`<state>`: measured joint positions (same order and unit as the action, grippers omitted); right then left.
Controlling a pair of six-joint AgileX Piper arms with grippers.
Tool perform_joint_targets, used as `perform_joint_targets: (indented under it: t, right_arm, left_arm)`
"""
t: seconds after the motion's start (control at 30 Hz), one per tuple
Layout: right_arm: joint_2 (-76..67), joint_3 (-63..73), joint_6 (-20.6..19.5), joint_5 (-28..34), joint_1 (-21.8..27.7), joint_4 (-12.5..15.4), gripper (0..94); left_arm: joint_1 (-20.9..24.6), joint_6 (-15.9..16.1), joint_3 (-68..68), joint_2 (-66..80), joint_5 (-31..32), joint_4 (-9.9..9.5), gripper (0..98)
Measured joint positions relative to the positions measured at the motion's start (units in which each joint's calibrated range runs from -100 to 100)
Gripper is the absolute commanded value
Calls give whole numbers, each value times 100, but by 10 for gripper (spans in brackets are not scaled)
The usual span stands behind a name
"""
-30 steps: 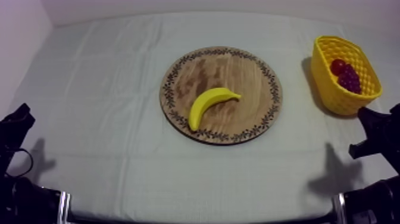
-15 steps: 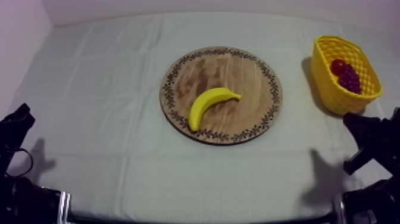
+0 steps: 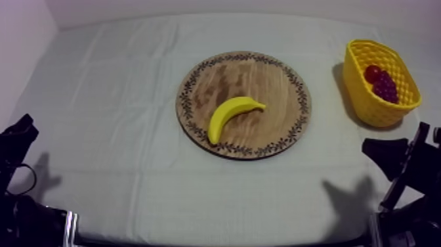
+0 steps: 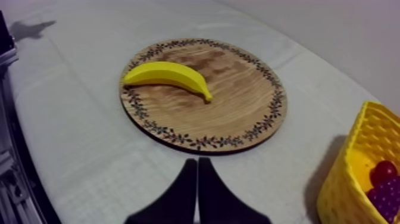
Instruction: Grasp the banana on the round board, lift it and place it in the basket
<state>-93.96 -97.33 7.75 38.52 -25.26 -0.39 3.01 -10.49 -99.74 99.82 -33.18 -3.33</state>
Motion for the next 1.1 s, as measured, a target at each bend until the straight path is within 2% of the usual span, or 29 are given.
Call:
perform_joint_targets:
  t: [0.13,0.23,0.47,0.57,0.77,0.9,1.1]
  right_arm:
    - [546,396,-314,-67,-224,-389,5]
    - [1072,863,-403,12,-394,-629,5]
    - [2595,2533,-348,842,-823,-1095,5]
    - [3272,3331,-283,1316,-1028,-1214,5]
    - [4676,4955,88,2321,-1256,-1229,5]
    - [5562,5952,496,2841,-1243,-1167,5]
    - [6756,7189,1184,3159,-1087,-969,19]
  left_arm:
    - [0,0,0,0,0,0,1]
    - [0,0,0,0,0,0,1]
    - [0,0,0,0,1,0,1]
    - [0,0,0,0,1,0,1]
    - [0,0,0,0,1,0,1]
    - [0,0,0,0,1,0,1]
    - [0,0,0,0,1,0,1]
